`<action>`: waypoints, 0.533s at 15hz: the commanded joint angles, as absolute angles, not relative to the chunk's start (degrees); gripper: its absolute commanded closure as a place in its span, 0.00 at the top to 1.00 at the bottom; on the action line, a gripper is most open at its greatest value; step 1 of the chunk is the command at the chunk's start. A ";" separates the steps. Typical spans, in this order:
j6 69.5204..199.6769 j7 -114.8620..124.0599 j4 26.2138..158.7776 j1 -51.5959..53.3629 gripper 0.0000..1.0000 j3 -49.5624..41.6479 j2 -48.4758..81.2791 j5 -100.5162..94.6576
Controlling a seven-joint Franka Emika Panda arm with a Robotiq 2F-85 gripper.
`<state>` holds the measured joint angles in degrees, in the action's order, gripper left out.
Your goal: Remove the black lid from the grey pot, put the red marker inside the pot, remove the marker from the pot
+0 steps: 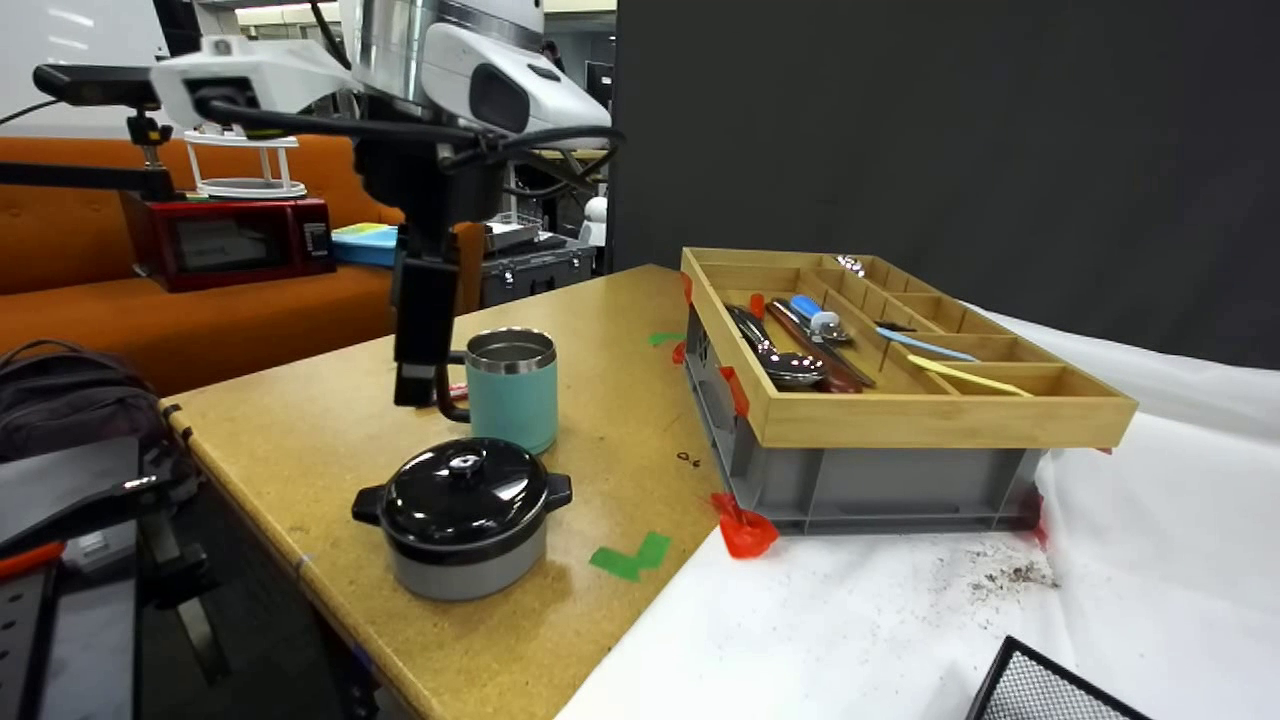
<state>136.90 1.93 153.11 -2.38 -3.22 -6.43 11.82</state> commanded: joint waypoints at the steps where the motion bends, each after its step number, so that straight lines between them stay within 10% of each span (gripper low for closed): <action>1: 142.32 2.49 155.25 -1.50 1.00 -2.49 -5.20 13.50; 8: 154.12 1.19 158.57 -0.06 1.00 -1.99 -1.36 20.53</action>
